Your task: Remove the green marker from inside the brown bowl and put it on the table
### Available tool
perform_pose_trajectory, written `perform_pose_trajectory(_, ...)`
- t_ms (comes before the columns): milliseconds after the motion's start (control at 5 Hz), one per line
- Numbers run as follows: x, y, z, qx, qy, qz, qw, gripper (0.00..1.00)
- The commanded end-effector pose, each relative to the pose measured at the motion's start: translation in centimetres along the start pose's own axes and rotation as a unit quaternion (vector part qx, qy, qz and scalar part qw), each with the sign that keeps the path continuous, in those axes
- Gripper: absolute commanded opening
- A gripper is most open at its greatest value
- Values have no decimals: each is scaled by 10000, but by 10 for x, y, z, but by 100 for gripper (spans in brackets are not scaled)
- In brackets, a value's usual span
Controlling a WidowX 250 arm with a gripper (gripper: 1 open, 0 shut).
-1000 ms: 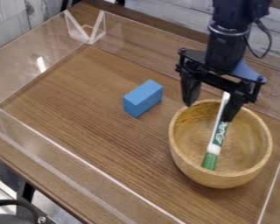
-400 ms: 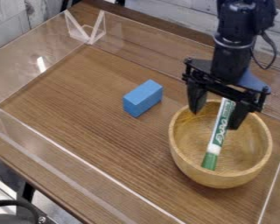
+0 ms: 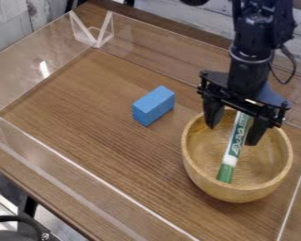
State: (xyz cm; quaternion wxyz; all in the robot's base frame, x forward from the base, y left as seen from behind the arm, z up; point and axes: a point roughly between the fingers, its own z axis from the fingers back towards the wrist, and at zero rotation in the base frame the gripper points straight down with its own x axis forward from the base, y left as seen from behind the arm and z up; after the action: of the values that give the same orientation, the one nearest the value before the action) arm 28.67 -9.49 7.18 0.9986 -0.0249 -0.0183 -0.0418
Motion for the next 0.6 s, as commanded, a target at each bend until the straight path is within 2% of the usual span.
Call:
perform_pose_trajectory(0, 7, -5, 6, -46, -277, -72, 9996, 100)
perform_pose_trajectory(400, 9, -7, -3, -45, -385, -99, 9992, 100)
